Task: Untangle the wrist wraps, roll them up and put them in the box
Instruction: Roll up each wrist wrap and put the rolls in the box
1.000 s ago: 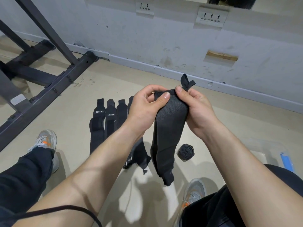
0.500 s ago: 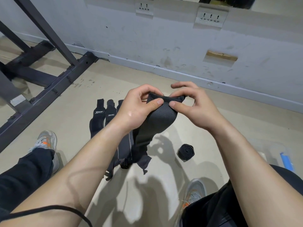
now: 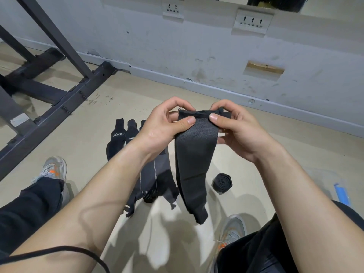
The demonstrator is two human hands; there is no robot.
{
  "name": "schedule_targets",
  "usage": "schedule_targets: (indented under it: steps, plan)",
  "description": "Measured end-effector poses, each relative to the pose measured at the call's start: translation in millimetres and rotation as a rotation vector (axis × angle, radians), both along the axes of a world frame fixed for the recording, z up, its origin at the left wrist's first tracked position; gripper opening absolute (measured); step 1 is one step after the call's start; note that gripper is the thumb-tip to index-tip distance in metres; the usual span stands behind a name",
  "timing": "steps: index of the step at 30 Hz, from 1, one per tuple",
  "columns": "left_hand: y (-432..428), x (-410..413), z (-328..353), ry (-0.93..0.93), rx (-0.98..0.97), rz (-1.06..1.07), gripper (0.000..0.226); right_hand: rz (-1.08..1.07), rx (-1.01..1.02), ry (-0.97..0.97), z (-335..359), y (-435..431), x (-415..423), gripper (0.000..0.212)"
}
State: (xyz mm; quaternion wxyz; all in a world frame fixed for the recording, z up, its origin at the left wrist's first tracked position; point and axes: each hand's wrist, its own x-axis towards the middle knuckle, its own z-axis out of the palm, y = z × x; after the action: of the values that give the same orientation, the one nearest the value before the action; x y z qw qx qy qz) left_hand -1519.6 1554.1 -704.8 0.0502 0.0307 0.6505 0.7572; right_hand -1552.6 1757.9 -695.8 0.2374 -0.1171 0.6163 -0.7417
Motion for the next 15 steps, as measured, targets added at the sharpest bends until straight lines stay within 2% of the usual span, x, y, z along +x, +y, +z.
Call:
schedule_targets:
  steps: [4, 7, 11, 15]
  plan:
    - [0.3, 2.6, -3.5, -0.031, 0.092, -0.026, 0.020, 0.046, 0.021, 0.020, -0.5, -0.1, 1.3, 0.010]
    - [3.0, 6.3, -2.9, -0.071, 0.178, -0.061, 0.019, 0.018, -0.093, 0.053, -2.6, -0.4, 1.6, 0.013]
    - [-0.1, 7.6, -3.9, -0.099, 0.322, -0.188, 0.021, 0.056, -0.221, 0.015, -2.8, -0.5, 1.7, 0.023]
    - [-2.2, 8.3, 0.0, -0.128, 0.379, -0.284, 0.031, 0.111, -0.274, -0.081, 1.4, 0.4, 4.1, 0.028]
